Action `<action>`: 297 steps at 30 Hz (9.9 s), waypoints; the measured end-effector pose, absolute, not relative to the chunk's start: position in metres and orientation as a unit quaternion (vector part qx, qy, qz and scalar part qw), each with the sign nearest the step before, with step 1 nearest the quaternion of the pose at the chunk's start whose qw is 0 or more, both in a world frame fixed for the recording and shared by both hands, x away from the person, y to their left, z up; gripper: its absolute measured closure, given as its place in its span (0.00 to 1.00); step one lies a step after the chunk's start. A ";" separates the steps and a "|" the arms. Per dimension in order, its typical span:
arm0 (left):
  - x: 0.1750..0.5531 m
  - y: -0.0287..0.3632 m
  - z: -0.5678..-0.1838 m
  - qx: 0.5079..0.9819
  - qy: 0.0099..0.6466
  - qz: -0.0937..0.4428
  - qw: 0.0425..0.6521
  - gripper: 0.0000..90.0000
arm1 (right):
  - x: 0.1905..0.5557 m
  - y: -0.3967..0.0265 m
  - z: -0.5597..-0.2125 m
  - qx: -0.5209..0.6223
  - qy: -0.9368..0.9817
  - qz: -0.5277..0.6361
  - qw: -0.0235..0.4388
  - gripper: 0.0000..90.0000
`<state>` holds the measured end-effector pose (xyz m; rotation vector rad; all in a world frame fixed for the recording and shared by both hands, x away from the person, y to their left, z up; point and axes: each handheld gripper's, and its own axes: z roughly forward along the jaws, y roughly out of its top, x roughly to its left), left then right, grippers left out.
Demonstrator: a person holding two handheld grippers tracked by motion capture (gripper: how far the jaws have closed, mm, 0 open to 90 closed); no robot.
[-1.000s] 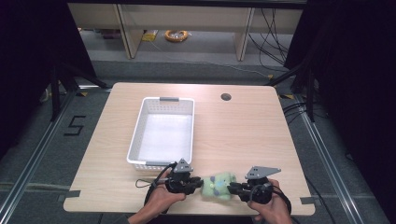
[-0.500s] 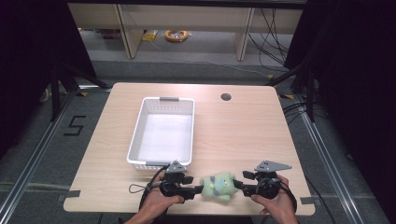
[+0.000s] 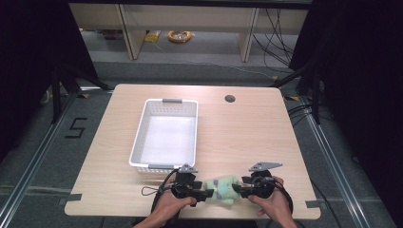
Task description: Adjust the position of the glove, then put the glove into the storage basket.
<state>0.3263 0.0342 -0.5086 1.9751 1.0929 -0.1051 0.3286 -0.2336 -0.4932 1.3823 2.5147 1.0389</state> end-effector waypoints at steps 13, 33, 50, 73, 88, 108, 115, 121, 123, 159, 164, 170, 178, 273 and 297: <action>0.327 0.030 -0.512 0.793 0.432 -0.064 0.425 0.53 | 0.336 -0.234 -0.502 0.447 0.820 0.358 0.018 0.61; 0.327 0.036 -0.515 0.778 0.433 -0.082 0.448 0.78 | 0.337 -0.235 -0.507 0.427 0.806 0.409 -0.036 0.89; 0.323 0.041 -0.506 0.794 0.400 -0.073 0.451 0.78 | 0.321 -0.234 -0.497 0.416 0.798 0.434 -0.029 0.90; 0.310 0.051 -0.494 0.801 0.380 -0.071 0.457 0.78 | 0.306 -0.220 -0.479 0.403 0.796 0.450 -0.036 0.91; 0.310 0.058 -0.483 0.795 0.379 -0.065 0.469 0.78 | 0.305 -0.214 -0.465 0.387 0.796 0.464 -0.026 0.92; 0.318 0.058 -0.497 0.803 0.395 -0.069 0.441 0.78 | 0.316 -0.213 -0.494 0.451 0.812 0.371 -0.010 0.70; 0.316 0.056 -0.500 0.804 0.398 -0.068 0.437 0.78 | 0.319 -0.211 -0.501 0.478 0.797 0.367 -0.040 0.63; 0.315 0.056 -0.501 0.806 0.398 -0.070 0.432 0.78 | 0.322 -0.211 -0.507 0.477 0.789 0.381 -0.066 0.73; 0.314 0.055 -0.502 0.806 0.400 -0.065 0.430 0.78 | 0.322 -0.211 -0.509 0.477 0.785 0.388 -0.077 0.76; 0.333 0.085 -0.423 0.782 0.387 -0.042 0.487 0.80 | 0.338 -0.198 -0.415 0.403 0.782 0.474 -0.027 0.90; 0.344 0.098 -0.412 0.776 0.395 -0.036 0.491 0.80 | 0.352 -0.185 -0.401 0.393 0.789 0.472 -0.018 0.90; 0.356 0.117 -0.400 0.775 0.408 -0.016 0.483 0.80 | 0.369 -0.163 -0.389 0.383 0.797 0.466 -0.017 0.90; 0.373 0.144 -0.392 0.767 0.431 -0.003 0.476 0.80 | 0.391 -0.131 -0.380 0.369 0.806 0.463 -0.010 0.90; 0.411 0.175 -0.422 0.782 0.475 0.047 0.401 0.36 | 0.430 -0.089 -0.398 0.379 0.848 0.367 0.052 0.41; 0.369 0.147 -0.418 0.771 0.442 0.024 0.458 0.19 | 0.413 -0.154 -0.400 0.378 0.824 0.417 0.069 0.38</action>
